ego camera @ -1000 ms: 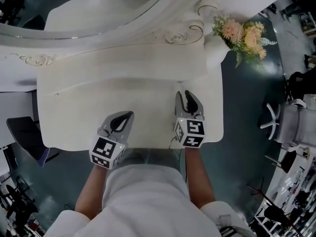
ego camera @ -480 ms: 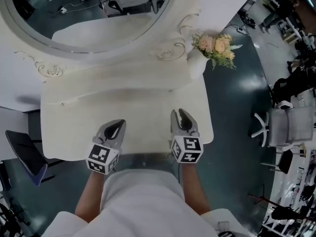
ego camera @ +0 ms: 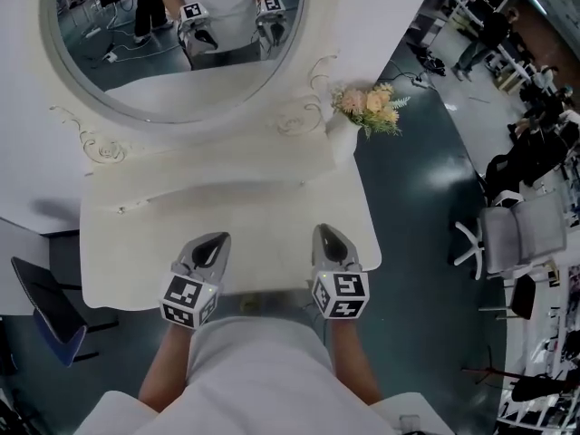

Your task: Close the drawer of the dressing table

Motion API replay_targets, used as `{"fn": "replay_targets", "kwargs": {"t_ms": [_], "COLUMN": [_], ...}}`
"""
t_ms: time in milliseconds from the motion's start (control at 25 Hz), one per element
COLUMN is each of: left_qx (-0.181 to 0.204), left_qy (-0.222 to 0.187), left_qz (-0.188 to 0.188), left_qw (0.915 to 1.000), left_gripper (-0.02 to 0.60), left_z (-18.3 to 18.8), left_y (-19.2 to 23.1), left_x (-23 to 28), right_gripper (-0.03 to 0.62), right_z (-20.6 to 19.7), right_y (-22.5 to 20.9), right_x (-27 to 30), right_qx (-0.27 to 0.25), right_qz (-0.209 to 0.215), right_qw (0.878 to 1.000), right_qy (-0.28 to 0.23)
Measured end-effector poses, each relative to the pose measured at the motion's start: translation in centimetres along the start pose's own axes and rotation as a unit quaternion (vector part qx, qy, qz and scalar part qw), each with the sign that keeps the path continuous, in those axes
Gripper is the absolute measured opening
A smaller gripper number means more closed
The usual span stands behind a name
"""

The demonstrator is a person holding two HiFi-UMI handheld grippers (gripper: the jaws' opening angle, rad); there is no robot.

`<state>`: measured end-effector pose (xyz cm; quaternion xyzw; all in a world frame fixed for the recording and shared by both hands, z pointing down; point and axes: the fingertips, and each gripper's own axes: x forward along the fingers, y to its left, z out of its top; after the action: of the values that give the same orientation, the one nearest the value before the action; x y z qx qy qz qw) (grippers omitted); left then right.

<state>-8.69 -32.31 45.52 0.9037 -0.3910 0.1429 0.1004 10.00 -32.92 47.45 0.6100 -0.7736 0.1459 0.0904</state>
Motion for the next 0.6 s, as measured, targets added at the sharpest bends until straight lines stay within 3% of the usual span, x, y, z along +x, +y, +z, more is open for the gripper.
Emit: {"fn": "replay_targets", "kwargs": {"t_ms": [600], "left_qx": [0.027], "left_qy": [-0.048], "left_qz": [0.011], "left_qw": [0.9984], "left_gripper": [0.000], "left_z": [3.6], "left_y": [1.0], "left_x": [-2.8], "right_gripper": [0.003], "right_z": [1.7], "right_y": [0.0], "right_x": [-4.2], "right_qx": [-0.013], "right_qz": [-0.014], "right_qw": [1.000], "right_qy": [-0.023]}}
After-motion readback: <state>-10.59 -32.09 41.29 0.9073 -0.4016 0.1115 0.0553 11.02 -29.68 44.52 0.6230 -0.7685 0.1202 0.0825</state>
